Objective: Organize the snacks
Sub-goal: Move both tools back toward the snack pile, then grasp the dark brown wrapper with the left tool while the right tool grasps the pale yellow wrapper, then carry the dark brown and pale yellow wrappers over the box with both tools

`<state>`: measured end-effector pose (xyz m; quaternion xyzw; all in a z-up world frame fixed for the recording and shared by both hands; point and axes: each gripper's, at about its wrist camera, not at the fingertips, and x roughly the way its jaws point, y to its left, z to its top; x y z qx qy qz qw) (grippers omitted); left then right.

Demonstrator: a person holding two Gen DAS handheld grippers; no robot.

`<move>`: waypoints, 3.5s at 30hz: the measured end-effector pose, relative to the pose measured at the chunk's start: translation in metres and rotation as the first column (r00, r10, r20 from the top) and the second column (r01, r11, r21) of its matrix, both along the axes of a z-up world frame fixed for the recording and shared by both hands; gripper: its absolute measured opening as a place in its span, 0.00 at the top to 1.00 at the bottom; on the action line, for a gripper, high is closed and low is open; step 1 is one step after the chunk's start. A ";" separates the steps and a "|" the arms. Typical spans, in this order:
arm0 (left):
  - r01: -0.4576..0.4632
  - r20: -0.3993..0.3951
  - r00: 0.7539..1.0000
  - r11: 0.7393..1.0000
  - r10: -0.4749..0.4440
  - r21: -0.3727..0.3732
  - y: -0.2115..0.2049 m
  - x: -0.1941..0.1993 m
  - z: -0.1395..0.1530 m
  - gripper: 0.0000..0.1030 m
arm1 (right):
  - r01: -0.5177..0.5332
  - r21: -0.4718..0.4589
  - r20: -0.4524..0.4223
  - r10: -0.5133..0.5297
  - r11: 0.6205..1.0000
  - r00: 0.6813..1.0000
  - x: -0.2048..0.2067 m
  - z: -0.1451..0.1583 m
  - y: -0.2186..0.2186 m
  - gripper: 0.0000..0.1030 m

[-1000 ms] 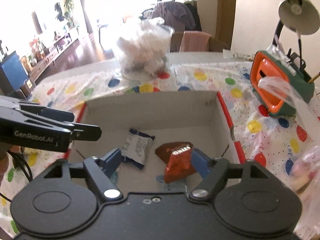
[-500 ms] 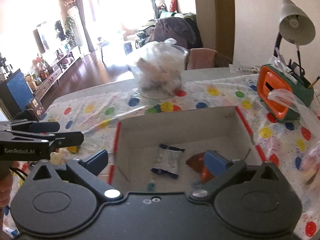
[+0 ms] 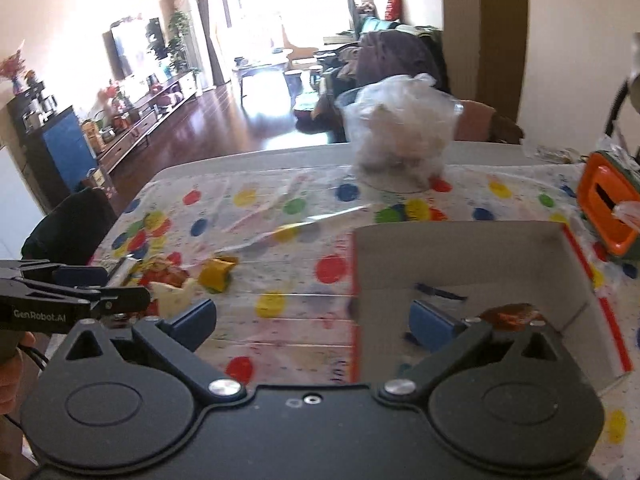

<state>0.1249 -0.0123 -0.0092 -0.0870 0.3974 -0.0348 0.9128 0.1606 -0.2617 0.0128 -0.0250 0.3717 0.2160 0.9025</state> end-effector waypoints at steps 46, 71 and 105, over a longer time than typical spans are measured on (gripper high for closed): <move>-0.272 -0.295 0.922 0.962 0.250 -0.035 0.148 0.024 -0.117 0.49 | -0.329 -0.048 -0.260 0.306 0.943 0.916 0.061 -0.126 0.205 0.50; -0.271 -0.248 0.938 0.959 0.242 -0.088 0.157 -0.010 -0.112 0.70 | -0.243 -0.040 -0.241 0.226 0.969 0.944 0.025 -0.110 0.167 0.72; 0.059 -0.039 0.997 0.987 -0.066 -0.150 0.025 -0.017 0.008 0.74 | 0.036 -0.037 -0.087 -0.039 0.999 0.995 -0.026 -0.003 0.006 0.73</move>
